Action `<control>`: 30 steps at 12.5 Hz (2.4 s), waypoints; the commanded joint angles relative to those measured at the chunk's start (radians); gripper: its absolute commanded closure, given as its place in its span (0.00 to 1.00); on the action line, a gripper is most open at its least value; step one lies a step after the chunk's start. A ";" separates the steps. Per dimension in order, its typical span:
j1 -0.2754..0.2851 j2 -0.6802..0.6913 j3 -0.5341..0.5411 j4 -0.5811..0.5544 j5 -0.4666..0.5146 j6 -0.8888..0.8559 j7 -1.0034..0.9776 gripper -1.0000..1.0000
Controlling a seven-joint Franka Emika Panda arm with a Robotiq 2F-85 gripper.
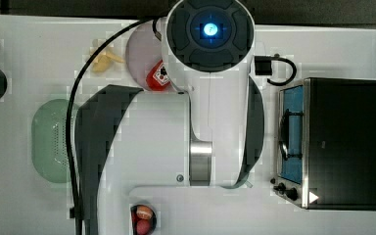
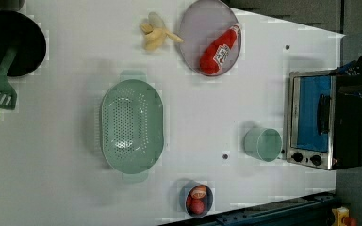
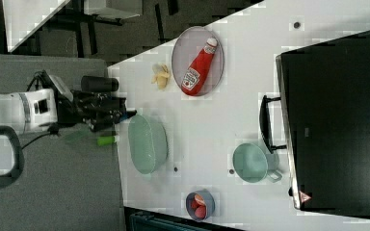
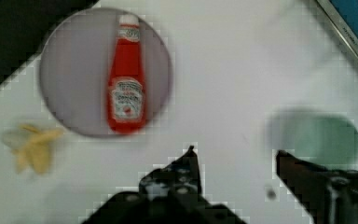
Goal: Drag strainer left to right.
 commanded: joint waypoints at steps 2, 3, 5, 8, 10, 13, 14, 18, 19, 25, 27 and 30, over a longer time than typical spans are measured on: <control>-0.032 -0.406 -0.008 -0.246 -0.004 -0.141 0.199 0.10; -0.025 -0.402 0.005 -0.247 0.009 -0.130 0.204 0.00; -0.008 -0.383 0.060 -0.247 0.031 -0.079 0.215 0.00; 0.003 -0.338 0.186 -0.247 0.034 -0.002 0.309 0.00; 0.005 -0.296 0.280 -0.247 0.034 0.052 0.412 0.00; 0.007 -0.199 0.426 -0.248 0.034 0.112 0.639 0.00; 0.007 -0.160 0.466 -0.249 0.034 0.140 0.730 0.00; 0.009 0.013 0.580 -0.252 0.025 0.272 1.083 0.00; 0.009 0.058 0.594 -0.256 0.022 0.307 1.141 0.00; 0.030 0.281 0.601 -0.325 -0.001 0.551 1.313 0.00; 0.035 0.357 0.595 -0.346 -0.001 0.669 1.316 0.00; 0.073 0.460 0.542 -0.351 -0.001 0.788 1.316 0.00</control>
